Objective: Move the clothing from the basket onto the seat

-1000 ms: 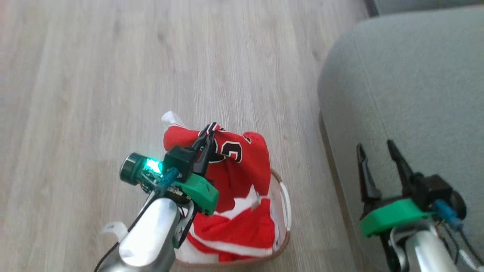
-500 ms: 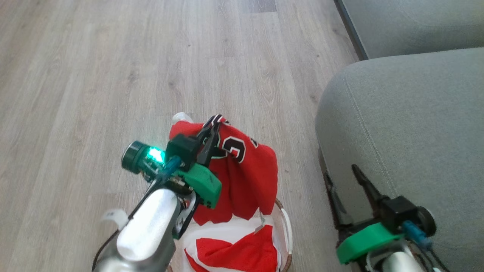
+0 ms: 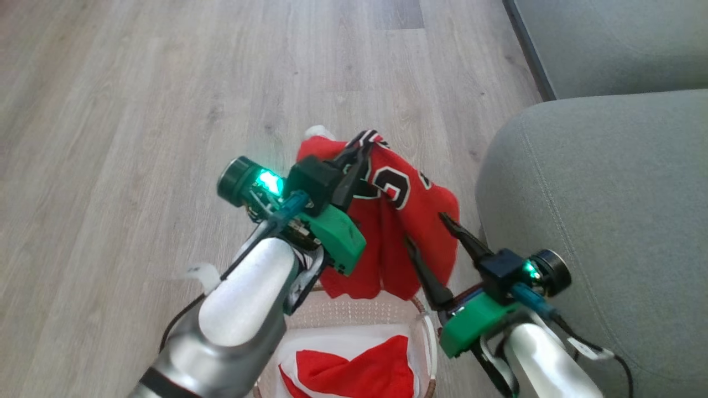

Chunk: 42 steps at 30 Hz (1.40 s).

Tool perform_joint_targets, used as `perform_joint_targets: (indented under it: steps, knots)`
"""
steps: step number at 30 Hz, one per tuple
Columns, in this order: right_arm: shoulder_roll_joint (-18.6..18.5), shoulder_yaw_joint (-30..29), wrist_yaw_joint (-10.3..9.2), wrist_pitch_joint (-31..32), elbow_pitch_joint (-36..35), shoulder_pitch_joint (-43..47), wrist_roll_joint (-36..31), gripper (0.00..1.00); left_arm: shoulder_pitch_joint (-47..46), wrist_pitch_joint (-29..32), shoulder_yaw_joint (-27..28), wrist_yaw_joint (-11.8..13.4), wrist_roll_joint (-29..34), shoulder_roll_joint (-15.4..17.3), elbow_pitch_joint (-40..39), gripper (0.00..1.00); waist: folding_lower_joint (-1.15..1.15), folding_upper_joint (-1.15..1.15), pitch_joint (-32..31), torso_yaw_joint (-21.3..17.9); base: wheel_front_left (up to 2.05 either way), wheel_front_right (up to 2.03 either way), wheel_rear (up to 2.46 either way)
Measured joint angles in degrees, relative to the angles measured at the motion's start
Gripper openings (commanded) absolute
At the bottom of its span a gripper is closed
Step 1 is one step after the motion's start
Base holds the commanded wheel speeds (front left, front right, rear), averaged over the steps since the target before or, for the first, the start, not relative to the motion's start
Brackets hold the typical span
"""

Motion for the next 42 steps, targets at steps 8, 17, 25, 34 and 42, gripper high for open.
perform_joint_targets:
  steps: [8,17,25,34,42]
  knots:
    - [-0.3,1.0,0.0,0.0,6.4,-4.0,-2.1,1.0,-0.9,0.2,-5.5,1.2,-4.2,-0.1,-1.2,0.0,0.0,0.0,-0.5,1.6,0.0,0.0,0.0]
    - [-0.3,0.1,0.0,0.0,8.8,-5.3,-1.6,0.0,-0.9,0.6,-8.2,3.7,-6.8,-0.1,-2.4,0.0,0.0,0.0,-0.5,3.0,0.0,0.0,0.0]
    - [-0.3,-1.2,0.0,0.0,8.7,-5.3,-1.5,0.0,-0.4,-1.4,-7.8,5.4,-7.9,0.0,-1.0,0.95,0.0,0.0,-0.5,2.1,0.0,0.0,0.0]
    - [-0.3,-7.6,0.0,0.0,6.4,-6.6,-4.3,0.0,2.9,-4.8,-7.9,5.3,-8.8,0.8,2.5,1.0,0.0,0.0,-0.1,-1.5,0.0,0.0,0.0]
    - [-1.2,-12.6,0.0,0.0,2.8,-6.3,-7.1,0.0,5.8,-6.6,-7.7,5.1,-9.0,1.0,3.9,1.0,0.01,0.0,0.4,-7.4,0.0,0.0,0.0]
